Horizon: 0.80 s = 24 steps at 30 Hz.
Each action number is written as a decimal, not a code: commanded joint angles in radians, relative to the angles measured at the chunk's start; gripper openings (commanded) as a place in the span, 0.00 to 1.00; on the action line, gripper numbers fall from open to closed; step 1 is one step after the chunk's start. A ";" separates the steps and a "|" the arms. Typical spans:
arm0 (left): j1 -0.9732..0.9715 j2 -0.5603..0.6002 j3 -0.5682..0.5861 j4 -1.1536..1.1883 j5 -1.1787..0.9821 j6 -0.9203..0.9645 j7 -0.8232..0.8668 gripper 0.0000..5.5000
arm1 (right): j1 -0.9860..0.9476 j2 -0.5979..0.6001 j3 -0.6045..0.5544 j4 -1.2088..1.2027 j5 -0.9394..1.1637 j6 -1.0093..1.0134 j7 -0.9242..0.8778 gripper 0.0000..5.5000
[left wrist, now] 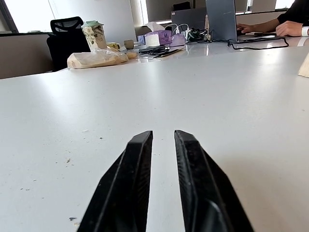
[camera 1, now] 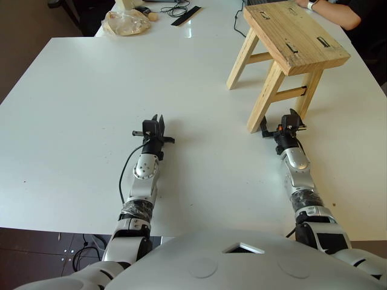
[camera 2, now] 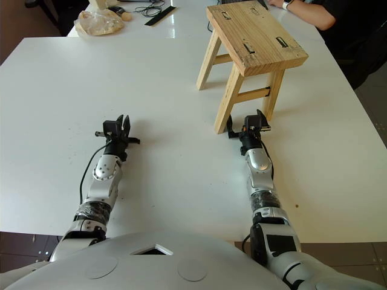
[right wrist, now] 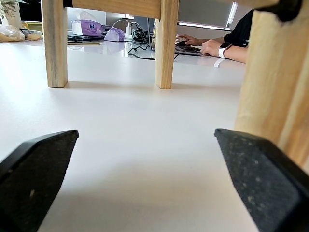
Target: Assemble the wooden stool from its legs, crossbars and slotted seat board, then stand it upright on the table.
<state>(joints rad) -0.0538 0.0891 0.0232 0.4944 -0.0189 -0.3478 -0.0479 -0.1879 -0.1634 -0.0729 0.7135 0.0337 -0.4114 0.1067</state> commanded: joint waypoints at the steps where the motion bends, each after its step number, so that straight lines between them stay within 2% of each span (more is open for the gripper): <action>1: 0.062 -0.013 -0.005 0.017 -0.008 0.072 -0.023 0.28 | 0.041 -0.004 0.010 0.051 -0.023 0.041 0.002 0.95; 11: 0.075 -0.008 -0.024 -0.008 -0.010 0.102 -0.076 0.55 | 0.046 -0.004 0.019 0.055 -0.038 0.040 -0.007 0.95; 24: 0.078 0.007 -0.018 0.006 0.017 0.105 -0.047 0.56 | 0.046 -0.027 0.029 0.080 -0.054 0.033 -0.002 0.95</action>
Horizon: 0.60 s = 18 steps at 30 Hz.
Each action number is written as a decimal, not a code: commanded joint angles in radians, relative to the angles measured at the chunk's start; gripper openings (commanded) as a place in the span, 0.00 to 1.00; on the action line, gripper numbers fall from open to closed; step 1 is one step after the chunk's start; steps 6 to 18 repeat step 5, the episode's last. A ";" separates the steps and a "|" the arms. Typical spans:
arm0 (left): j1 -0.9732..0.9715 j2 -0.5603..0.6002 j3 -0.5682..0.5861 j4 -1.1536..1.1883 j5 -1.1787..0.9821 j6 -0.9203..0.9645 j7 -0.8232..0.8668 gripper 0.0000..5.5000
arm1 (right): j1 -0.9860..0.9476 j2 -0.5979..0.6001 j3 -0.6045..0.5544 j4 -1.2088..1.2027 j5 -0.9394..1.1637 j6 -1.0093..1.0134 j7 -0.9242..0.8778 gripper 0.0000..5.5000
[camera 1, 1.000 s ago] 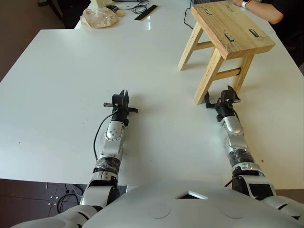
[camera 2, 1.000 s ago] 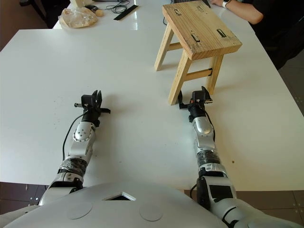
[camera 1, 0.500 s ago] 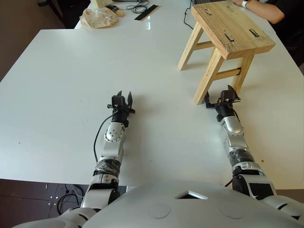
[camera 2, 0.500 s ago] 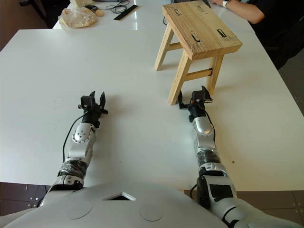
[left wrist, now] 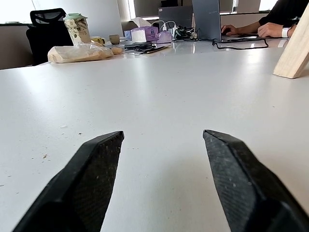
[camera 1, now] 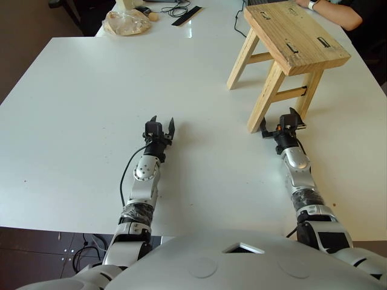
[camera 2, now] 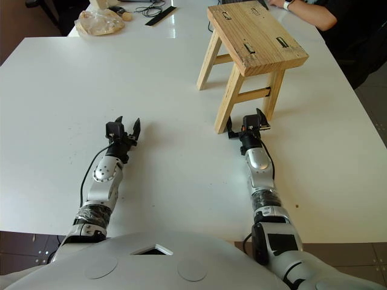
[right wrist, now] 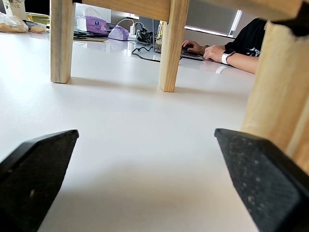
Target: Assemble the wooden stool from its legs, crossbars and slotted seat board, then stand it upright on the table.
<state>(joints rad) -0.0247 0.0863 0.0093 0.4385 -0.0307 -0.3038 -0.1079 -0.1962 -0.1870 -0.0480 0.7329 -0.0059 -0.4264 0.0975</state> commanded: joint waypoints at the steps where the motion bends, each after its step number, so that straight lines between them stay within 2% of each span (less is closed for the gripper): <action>1: 0.050 0.011 -0.003 0.060 0.030 0.061 0.014 0.56 | 0.057 -0.001 0.004 0.059 -0.010 0.049 0.009 0.95; 4: 0.055 0.010 0.002 0.045 0.028 0.060 0.015 0.56 | 0.065 0.033 -0.041 0.038 0.083 0.080 0.056 0.95; 5: 0.058 0.008 0.006 0.038 0.022 0.058 0.014 0.56 | 0.071 0.038 -0.050 0.027 0.104 0.080 0.074 0.91; 18: 0.058 0.008 0.006 0.038 0.022 0.058 0.014 0.56 | 0.071 0.038 -0.050 0.027 0.104 0.080 0.074 0.91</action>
